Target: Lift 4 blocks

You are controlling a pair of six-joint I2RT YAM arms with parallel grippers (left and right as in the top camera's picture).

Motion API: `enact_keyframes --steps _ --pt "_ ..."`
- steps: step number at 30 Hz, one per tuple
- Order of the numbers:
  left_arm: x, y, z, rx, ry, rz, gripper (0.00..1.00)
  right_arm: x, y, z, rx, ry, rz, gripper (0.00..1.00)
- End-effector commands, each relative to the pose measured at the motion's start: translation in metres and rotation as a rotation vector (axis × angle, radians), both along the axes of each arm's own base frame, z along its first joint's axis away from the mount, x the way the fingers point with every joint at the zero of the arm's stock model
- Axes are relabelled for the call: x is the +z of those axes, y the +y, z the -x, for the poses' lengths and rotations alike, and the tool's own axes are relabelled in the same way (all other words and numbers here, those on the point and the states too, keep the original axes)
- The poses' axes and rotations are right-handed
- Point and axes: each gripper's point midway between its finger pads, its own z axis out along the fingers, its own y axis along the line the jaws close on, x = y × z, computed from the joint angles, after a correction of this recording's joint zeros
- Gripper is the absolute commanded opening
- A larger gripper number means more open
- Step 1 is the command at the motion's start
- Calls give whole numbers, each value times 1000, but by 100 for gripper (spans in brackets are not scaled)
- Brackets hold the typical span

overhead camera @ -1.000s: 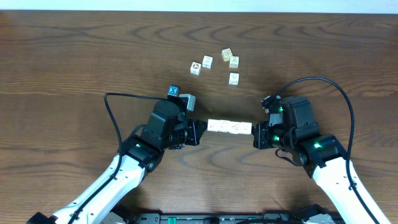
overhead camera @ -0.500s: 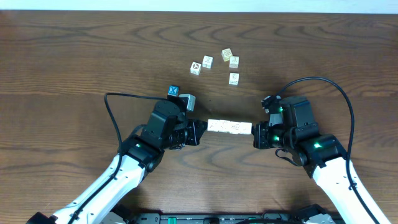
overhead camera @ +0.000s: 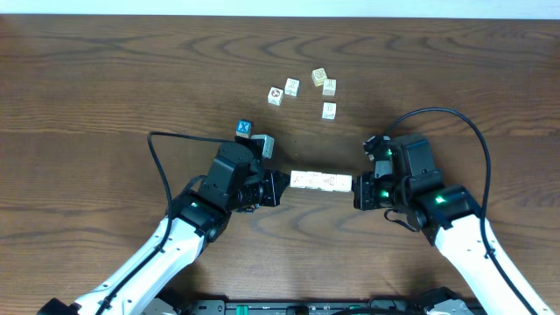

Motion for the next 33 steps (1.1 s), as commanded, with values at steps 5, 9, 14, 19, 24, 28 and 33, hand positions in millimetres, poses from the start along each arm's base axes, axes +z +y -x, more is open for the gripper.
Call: enact_keyframes --steps 5,9,14,19,24,28,33 --pt "10 -19 8 -82 11 52 7 17 31 7 116 2 -116 1" --pt "4 -19 8 -82 26 44 8 16 29 6 108 -2 -104 1" --pt "2 -19 8 -80 29 40 7 16 29 6 106 -3 -101 1" --pt "2 -19 8 -79 30 39 8 16 28 5 105 -4 -98 1" --pt "-4 -19 8 -79 44 31 7 15 28 5 104 -3 -96 1" --pt "-6 -19 8 -81 47 25 7 11 27 4 100 7 -87 1" --pt "-6 -19 8 -83 45 24 7 1 28 4 99 42 -75 1"
